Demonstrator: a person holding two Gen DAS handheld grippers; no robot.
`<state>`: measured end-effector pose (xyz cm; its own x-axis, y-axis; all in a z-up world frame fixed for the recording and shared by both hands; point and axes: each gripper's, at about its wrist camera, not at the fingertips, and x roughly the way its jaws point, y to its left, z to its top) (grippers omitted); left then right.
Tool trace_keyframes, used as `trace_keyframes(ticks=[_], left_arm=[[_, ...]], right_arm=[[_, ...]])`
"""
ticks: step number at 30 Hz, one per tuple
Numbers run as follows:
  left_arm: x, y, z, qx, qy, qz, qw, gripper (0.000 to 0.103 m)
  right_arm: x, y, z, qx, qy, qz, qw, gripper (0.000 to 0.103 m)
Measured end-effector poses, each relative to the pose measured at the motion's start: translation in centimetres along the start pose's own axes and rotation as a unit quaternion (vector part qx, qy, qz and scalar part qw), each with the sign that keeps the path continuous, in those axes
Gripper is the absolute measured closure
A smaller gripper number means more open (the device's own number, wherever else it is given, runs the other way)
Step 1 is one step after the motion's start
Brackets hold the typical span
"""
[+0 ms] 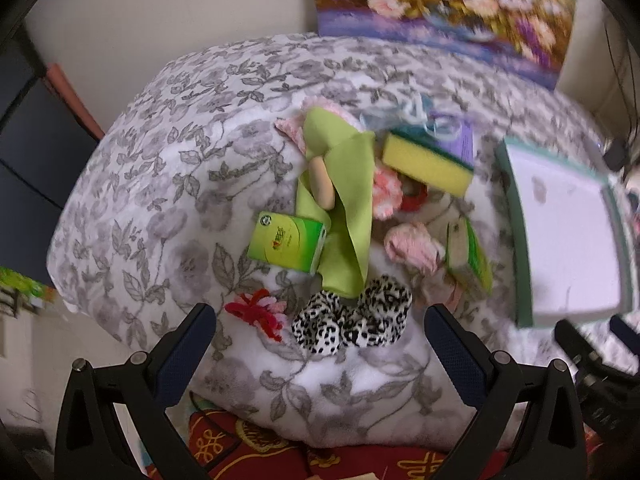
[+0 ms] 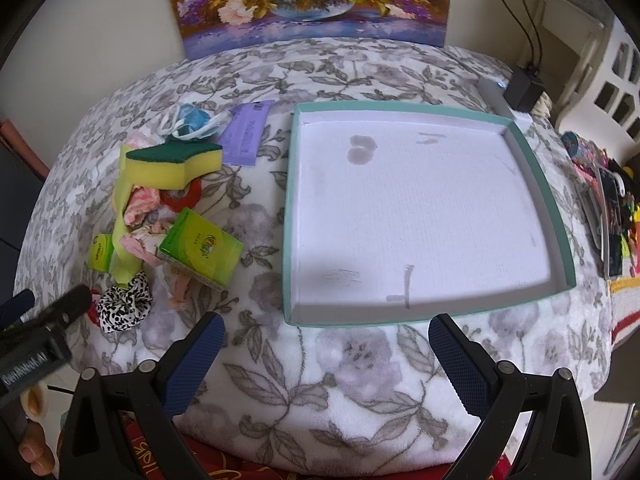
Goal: Organize soft objects
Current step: 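Reach the right tool to the leopard scrunchie and close on it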
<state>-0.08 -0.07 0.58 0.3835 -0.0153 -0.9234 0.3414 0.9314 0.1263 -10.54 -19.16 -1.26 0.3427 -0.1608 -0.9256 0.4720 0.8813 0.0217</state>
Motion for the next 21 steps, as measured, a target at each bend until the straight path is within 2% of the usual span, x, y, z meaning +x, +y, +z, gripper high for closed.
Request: trace_keyframes(ticks=[5, 7, 9, 13, 21], left_arm=[[0.0, 3.3, 0.6, -0.073, -0.022, -0.046, 0.9960, 0.000], [0.3, 4.3, 0.7, -0.086, -0.029, -0.050, 0.9946, 0.000], [1.0, 5.4, 0.8, -0.100, -0.017, -0.046, 0.9938, 0.000], [2.4, 7.7, 0.5, -0.138, 0.002, -0.066, 0.9882, 0.000], [4.0, 9.8, -0.1, -0.154, -0.002, -0.086, 0.9844, 0.000]], right_arm=[[0.2, 2.3, 0.7, -0.024, -0.015, 0.036, 0.999, 0.000], [0.3, 3.1, 0.9, -0.027, -0.016, 0.059, 0.998, 0.000], [0.3, 4.4, 1.2, -0.036, -0.020, 0.071, 0.997, 0.000], [0.9, 6.8, 1.4, -0.060, -0.017, 0.084, 0.995, 0.000], [1.9, 10.5, 0.7, -0.096, 0.011, 0.127, 0.987, 0.000]])
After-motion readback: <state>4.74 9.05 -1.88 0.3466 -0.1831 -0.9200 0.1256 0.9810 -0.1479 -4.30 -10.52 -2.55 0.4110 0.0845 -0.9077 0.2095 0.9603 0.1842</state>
